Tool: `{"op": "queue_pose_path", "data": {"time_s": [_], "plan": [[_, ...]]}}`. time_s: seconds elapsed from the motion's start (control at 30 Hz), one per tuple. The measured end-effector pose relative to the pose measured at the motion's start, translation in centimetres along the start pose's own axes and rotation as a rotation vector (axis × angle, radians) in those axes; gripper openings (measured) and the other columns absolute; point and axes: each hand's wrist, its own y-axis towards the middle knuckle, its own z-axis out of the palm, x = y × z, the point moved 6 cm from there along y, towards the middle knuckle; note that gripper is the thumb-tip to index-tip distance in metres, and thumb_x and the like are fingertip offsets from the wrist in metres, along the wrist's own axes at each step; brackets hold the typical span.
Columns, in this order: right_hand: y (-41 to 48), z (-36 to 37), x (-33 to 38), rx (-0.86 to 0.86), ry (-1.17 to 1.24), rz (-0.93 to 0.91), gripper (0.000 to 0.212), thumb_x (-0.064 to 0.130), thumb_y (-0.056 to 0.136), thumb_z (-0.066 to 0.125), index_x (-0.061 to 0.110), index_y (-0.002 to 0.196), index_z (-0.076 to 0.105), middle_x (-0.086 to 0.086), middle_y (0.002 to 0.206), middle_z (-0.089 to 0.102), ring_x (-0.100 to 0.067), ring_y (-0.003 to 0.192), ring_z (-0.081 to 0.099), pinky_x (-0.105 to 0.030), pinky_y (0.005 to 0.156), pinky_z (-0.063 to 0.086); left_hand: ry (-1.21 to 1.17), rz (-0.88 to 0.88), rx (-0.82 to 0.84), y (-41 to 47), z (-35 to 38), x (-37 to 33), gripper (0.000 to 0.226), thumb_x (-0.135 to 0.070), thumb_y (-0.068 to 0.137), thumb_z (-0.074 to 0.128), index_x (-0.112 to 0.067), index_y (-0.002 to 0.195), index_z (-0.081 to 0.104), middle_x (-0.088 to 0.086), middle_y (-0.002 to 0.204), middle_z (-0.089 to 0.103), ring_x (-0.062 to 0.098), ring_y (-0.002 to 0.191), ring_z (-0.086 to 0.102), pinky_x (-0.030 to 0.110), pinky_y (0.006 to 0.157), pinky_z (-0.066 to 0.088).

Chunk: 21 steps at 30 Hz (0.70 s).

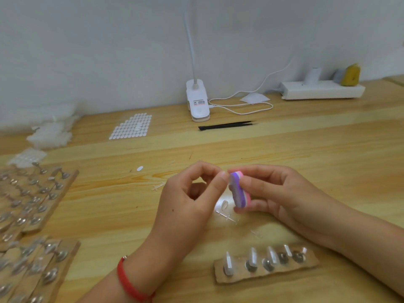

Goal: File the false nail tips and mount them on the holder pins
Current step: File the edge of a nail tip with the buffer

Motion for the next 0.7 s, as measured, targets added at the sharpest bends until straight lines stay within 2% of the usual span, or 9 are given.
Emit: {"op": "queue_pose_path", "data": {"time_s": [0.1,0.2,0.27,0.37,0.43,0.47,0.53,0.6,0.7], "plan": [[0.18,-0.72,0.08,-0.055,0.115,-0.01,0.03,0.02,0.071,0.08,0.009,0.099,0.077,-0.01,0.088,0.073,-0.014,0.079,0.069,-0.026,0.068,0.057,0.029,0.021,0.036,-0.15,0.49,-0.25,0.013,-0.031,0.079,0.063,-0.024,0.068,0.065,-0.013,0.051,0.045,0.006,0.041,0.029,0.012,0.043,0.024],[0.01,-0.28,-0.03,0.007,0.063,-0.002,0.031,0.023,0.068,0.077,0.014,0.098,0.078,-0.009,0.091,0.074,-0.013,0.077,0.07,-0.024,0.068,0.057,-0.006,0.008,-0.037,0.11,-0.22,-0.06,0.012,-0.031,0.077,0.066,-0.023,0.067,0.066,-0.012,0.052,0.049,0.008,0.044,0.031,0.016,0.042,0.025],[0.04,-0.16,-0.05,0.013,0.058,-0.006,0.031,0.023,0.068,0.076,0.013,0.098,0.077,-0.01,0.093,0.074,-0.014,0.08,0.071,-0.024,0.069,0.057,-0.018,0.003,-0.027,0.12,-0.19,-0.03,0.018,-0.031,0.078,0.074,-0.02,0.066,0.067,-0.013,0.047,0.047,0.008,0.043,0.029,0.015,0.042,0.024],[0.16,-0.74,-0.04,-0.031,0.109,-0.013,0.034,0.022,0.067,0.076,0.009,0.099,0.076,-0.015,0.095,0.074,-0.019,0.083,0.071,-0.026,0.07,0.057,-0.008,0.007,0.02,0.07,0.25,-0.11,0.019,-0.03,0.078,0.073,-0.018,0.065,0.066,-0.015,0.044,0.047,0.008,0.043,0.029,0.014,0.043,0.025],[0.07,-0.36,-0.12,0.015,0.062,0.002,0.033,0.023,0.069,0.075,0.012,0.1,0.077,-0.011,0.096,0.074,-0.015,0.083,0.07,-0.025,0.07,0.057,-0.001,0.021,0.002,0.08,0.12,0.0,0.018,-0.029,0.079,0.067,-0.018,0.066,0.063,-0.007,0.049,0.044,0.008,0.044,0.03,0.017,0.044,0.025],[0.02,-0.09,-0.13,0.04,0.039,0.006,0.032,0.023,0.07,0.075,0.014,0.1,0.077,-0.008,0.096,0.074,-0.013,0.083,0.07,-0.024,0.07,0.056,0.003,0.033,-0.007,0.09,0.04,0.01,0.017,-0.029,0.08,0.063,-0.017,0.067,0.061,0.002,0.054,0.044,0.007,0.045,0.031,0.017,0.045,0.026],[0.11,-0.24,-0.12,0.018,0.057,-0.008,0.03,0.021,0.072,0.076,0.014,0.101,0.077,-0.008,0.096,0.074,-0.013,0.083,0.07,-0.024,0.07,0.057,0.034,0.067,0.022,-0.05,0.38,-0.15,0.017,-0.027,0.082,0.06,-0.016,0.07,0.06,0.013,0.059,0.042,0.006,0.046,0.031,0.014,0.047,0.027],[0.2,-0.77,-0.12,-0.036,0.107,-0.028,0.028,0.018,0.075,0.075,0.011,0.102,0.076,-0.011,0.095,0.074,-0.015,0.083,0.07,-0.026,0.07,0.057,0.075,0.096,0.044,-0.2,0.7,-0.28,0.018,-0.027,0.084,0.059,-0.015,0.072,0.06,0.009,0.053,0.034,0.005,0.046,0.029,0.012,0.048,0.026],[0.13,-0.29,-0.11,0.011,0.05,-0.019,0.027,0.017,0.077,0.072,0.011,0.103,0.076,-0.008,0.097,0.075,-0.012,0.083,0.07,-0.023,0.069,0.056,0.054,0.074,-0.006,-0.09,0.16,-0.07,0.018,-0.029,0.084,0.058,-0.015,0.073,0.061,-0.007,0.047,0.028,0.004,0.042,0.024,0.012,0.044,0.023]]}}
